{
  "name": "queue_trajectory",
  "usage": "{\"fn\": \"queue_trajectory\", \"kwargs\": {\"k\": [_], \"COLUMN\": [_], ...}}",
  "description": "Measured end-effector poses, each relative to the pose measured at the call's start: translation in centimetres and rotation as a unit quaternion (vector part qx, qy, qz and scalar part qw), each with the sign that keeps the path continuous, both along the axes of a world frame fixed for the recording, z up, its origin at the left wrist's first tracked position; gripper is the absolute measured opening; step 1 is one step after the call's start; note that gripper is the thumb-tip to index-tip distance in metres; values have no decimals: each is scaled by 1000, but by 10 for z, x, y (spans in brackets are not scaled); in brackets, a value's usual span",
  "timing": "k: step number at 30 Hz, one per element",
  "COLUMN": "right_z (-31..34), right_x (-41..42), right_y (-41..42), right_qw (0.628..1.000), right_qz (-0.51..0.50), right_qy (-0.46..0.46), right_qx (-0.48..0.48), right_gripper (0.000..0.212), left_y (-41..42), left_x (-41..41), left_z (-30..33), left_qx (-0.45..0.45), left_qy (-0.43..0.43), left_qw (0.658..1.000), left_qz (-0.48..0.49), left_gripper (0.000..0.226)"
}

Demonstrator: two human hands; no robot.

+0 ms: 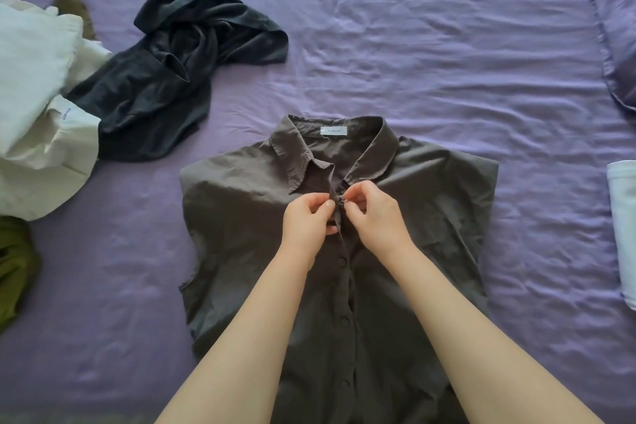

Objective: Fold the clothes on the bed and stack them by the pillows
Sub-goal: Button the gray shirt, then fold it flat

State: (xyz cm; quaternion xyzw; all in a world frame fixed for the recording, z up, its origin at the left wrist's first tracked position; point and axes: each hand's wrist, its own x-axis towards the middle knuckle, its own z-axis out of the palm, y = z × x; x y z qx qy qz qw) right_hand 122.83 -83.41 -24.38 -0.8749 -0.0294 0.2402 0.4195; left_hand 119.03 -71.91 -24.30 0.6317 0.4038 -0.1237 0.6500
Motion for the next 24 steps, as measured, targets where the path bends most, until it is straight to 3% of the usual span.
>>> {"fn": "queue_trajectory", "kwargs": {"k": [7, 20, 24], "right_z": [-1, -4, -5], "right_x": [0, 1, 1], "right_y": [1, 4, 2], "right_qw": [1000, 999, 998], "right_qz": [-4, -41, -47], "right_qy": [-6, 4, 0], "right_qx": [12, 31, 38], "right_gripper": [11, 13, 14], "left_y": [0, 4, 5], "left_x": [3, -2, -3], "left_z": [0, 0, 0], "left_qx": [2, -13, -60], "left_qy": [23, -10, -16], "left_qw": [999, 999, 997], "left_qz": [-32, -51, -48], "left_gripper": [29, 19, 20]}}
